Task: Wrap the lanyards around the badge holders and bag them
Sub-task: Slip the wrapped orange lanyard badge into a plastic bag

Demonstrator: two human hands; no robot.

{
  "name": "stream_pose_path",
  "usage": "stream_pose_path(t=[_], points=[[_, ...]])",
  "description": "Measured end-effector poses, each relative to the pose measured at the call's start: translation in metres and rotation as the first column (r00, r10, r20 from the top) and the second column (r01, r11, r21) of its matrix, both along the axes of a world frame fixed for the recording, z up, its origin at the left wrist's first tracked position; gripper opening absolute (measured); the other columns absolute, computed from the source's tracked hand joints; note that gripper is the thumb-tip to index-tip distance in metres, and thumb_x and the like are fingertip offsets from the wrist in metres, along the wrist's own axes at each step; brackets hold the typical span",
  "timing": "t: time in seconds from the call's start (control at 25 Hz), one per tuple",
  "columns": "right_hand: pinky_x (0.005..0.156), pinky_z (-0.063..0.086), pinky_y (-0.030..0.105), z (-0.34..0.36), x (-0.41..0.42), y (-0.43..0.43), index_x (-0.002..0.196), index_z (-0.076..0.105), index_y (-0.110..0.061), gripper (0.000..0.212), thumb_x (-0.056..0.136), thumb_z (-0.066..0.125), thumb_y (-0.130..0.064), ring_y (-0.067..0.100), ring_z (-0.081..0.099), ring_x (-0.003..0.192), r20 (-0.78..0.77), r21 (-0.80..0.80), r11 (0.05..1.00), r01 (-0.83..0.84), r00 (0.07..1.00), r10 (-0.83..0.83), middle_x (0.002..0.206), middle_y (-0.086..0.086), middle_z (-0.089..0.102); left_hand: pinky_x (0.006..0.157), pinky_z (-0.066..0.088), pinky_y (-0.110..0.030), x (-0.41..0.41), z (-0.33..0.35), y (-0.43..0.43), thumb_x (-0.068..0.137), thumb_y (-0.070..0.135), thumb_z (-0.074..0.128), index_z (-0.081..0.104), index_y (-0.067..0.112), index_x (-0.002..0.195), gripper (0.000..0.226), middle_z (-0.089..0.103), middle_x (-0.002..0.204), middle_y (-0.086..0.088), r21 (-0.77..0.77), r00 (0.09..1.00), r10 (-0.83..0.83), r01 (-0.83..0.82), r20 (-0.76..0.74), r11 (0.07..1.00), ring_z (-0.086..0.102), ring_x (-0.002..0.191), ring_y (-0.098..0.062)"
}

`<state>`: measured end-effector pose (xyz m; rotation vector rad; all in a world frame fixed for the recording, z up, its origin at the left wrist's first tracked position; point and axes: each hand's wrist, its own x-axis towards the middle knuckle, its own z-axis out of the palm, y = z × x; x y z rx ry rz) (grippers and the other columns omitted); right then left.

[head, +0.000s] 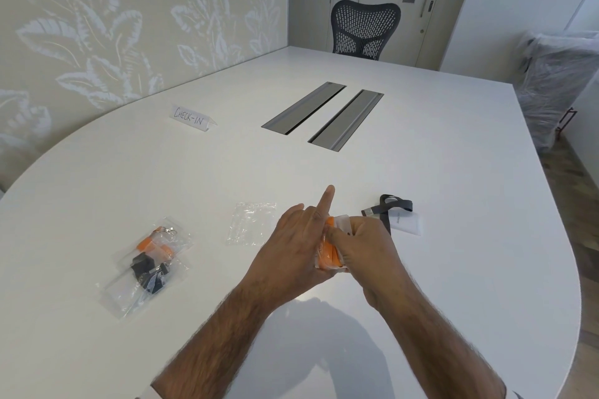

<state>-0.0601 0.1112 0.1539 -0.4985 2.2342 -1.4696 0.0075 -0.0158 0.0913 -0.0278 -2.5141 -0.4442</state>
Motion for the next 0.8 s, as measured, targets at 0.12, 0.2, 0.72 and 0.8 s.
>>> stream_pose_path(t=[0.12, 0.2, 0.72, 0.8], points=[[0.043, 0.032, 0.016, -0.007, 0.005, -0.005, 0.057, 0.044, -0.014, 0.042, 0.097, 0.056, -0.018, 0.006, 0.039, 0.044, -0.026, -0.006, 1.000, 0.017, 1.000, -0.018, 0.045, -0.008, 0.041, 0.102, 0.042, -0.027, -0.001, 0.002, 0.005, 0.078, 0.034, 0.081, 0.002, 0.014, 0.163, 0.118, 0.060, 0.114, 0.004, 0.021, 0.999, -0.022, 0.023, -0.032, 1.000, 0.051, 0.103, -0.011], [0.040, 0.031, 0.014, -0.008, 0.008, -0.008, 0.056, 0.043, -0.013, 0.043, 0.097, 0.054, -0.014, 0.003, 0.037, 0.037, -0.007, 0.006, 1.000, 0.013, 1.000, -0.013, 0.040, -0.012, 0.039, 0.094, 0.047, -0.028, -0.002, 0.005, 0.006, 0.079, 0.032, 0.078, 0.003, 0.015, 0.163, 0.114, 0.058, 0.108, 0.007, 0.050, 0.999, -0.041, 0.042, -0.021, 0.998, 0.051, 0.096, -0.011], [0.056, 0.033, 0.031, 0.004, 0.001, 0.000, 0.055, 0.050, -0.013, 0.033, 0.087, 0.051, -0.009, 0.021, 0.037, 0.059, -0.065, 0.163, 0.958, -0.235, 0.967, 0.248, 0.060, 0.007, 0.043, 0.085, 0.037, -0.016, 0.001, 0.013, 0.007, 0.083, 0.039, 0.073, -0.008, 0.029, 0.161, 0.112, 0.055, 0.115, 0.012, 0.143, 0.998, 0.032, -0.039, 0.047, 0.989, 0.047, 0.098, -0.003], [0.057, 0.034, 0.032, 0.004, 0.000, 0.001, 0.048, 0.049, -0.016, 0.038, 0.085, 0.052, -0.007, 0.022, 0.038, 0.060, -0.039, 0.159, 0.952, -0.260, 0.962, 0.270, 0.059, 0.006, 0.046, 0.083, 0.039, -0.016, 0.004, 0.015, 0.009, 0.082, 0.043, 0.076, -0.008, 0.034, 0.161, 0.115, 0.054, 0.117, 0.015, 0.177, 0.997, 0.026, -0.040, 0.078, 0.983, 0.047, 0.100, 0.000]])
